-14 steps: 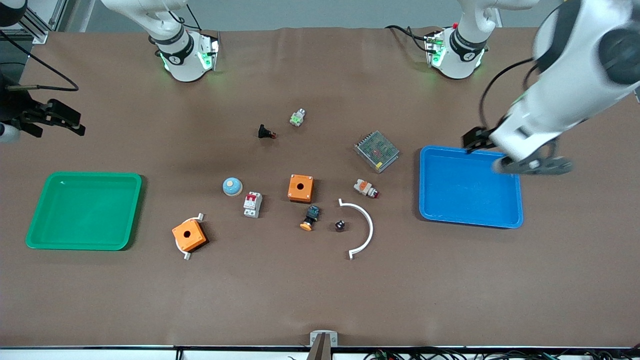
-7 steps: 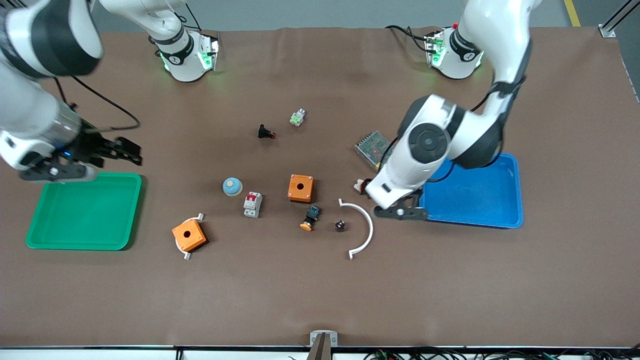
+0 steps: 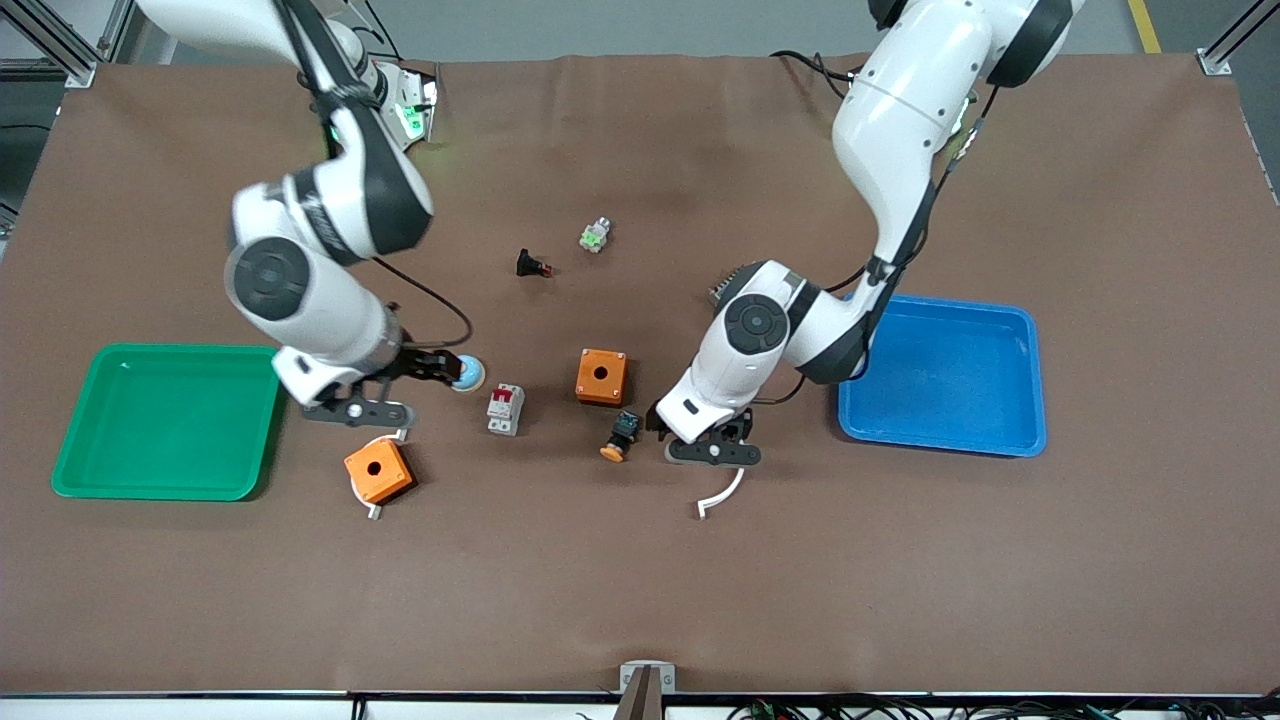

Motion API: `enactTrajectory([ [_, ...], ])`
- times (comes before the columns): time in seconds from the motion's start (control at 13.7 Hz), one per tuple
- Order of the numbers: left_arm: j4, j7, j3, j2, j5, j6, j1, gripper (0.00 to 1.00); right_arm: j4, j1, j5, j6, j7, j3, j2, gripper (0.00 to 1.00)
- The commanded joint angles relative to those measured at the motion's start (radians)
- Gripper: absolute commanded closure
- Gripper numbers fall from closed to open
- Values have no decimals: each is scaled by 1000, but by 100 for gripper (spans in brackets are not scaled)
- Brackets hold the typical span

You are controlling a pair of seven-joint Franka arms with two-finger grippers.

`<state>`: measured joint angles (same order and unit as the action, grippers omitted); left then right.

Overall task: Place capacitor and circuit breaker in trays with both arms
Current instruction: 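Reach the right gripper to the breaker while the left gripper reaches the capacitor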

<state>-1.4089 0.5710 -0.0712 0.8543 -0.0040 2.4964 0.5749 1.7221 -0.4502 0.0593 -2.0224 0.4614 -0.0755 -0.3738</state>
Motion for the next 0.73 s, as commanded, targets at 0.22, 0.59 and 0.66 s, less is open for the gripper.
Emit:
enactTrajectory([
  [0.22,84,38,57,80,-1,52,54,9,-19,-62,85,-110,74,-9,-148,14],
  [0.59,77,35,62,80,28,48,57,29,-18,-91,117,-197,71,-10,-220,18],
  [0.66,76,36,61,78,47,47,60,32,-18,-90,117,-202,71,-10,-227,19],
])
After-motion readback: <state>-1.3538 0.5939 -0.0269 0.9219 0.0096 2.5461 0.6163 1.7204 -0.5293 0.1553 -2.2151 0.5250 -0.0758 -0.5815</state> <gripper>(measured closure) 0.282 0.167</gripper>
